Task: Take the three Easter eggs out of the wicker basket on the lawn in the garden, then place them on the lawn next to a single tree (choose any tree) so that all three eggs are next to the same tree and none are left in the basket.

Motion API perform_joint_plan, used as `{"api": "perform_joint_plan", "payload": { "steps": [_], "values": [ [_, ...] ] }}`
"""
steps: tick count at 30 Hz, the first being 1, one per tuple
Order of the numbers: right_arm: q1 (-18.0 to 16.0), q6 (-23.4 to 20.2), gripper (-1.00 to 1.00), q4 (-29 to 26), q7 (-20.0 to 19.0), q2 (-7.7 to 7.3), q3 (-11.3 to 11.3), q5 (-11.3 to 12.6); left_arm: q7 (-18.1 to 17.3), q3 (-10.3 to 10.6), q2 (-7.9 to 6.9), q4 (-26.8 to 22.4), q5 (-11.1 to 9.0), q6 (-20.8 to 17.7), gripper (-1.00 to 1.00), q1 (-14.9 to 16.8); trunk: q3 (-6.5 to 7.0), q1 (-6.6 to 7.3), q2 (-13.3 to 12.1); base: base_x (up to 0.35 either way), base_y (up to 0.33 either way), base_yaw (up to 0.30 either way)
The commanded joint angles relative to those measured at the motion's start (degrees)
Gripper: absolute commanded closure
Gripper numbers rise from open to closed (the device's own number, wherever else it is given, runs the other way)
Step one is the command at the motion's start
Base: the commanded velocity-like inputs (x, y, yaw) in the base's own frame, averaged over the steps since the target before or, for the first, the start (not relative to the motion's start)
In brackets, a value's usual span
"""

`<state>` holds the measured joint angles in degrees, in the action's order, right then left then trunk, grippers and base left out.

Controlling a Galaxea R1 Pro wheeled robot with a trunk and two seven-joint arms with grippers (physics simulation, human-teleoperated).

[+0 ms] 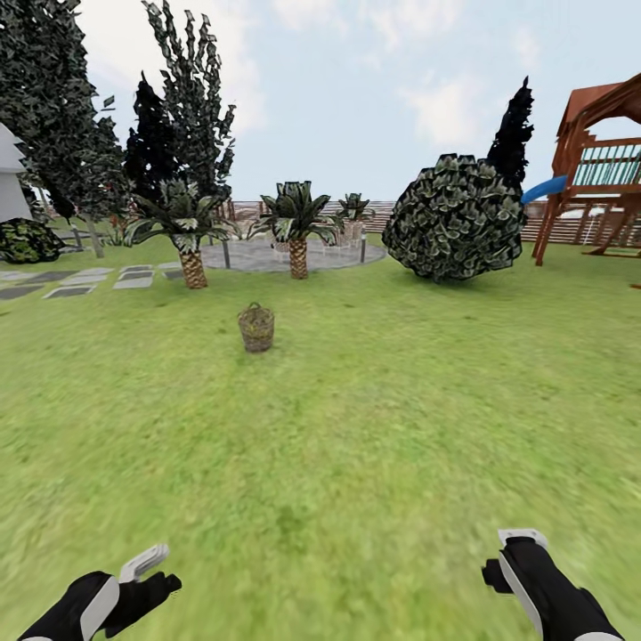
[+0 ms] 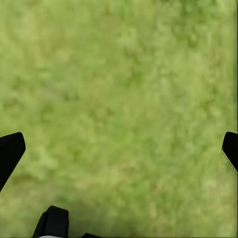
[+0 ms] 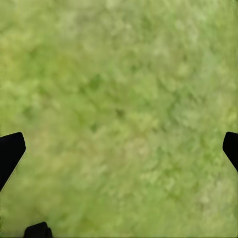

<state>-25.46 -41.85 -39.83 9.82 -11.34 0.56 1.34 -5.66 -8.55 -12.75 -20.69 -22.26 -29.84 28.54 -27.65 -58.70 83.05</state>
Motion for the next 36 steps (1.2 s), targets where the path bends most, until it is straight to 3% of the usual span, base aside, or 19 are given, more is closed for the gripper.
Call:
{"api": "perform_joint_plan", "payload": {
  "steps": [1,33,36],
  "values": [
    [0.0,-0.3,-1.0,-0.1,0.2,0.02,0.0,0.2,-0.2,-0.4,0.02,-0.1,0.0,-0.4,-1.0,0.0,-0.06,-0.03,0.0,0.325,0.0,0.0],
    [0.0,-0.2,-1.0,0.0,0.2,0.07,0.2,0.3,-0.3,-0.4,-0.09,-0.1,0.0,-0.3,-1.0,0.0,-0.06,-0.03,0.0,0.325,0.0,0.0],
    [0.0,-0.2,-1.0,0.0,0.2,0.01,0.3,0.3,-0.4,-0.6,-0.87,-0.6,0.0,-0.4,-1.0,0.0,-0.06,-0.03,0.0,0.325,0.0,0.0]
  ]
}}
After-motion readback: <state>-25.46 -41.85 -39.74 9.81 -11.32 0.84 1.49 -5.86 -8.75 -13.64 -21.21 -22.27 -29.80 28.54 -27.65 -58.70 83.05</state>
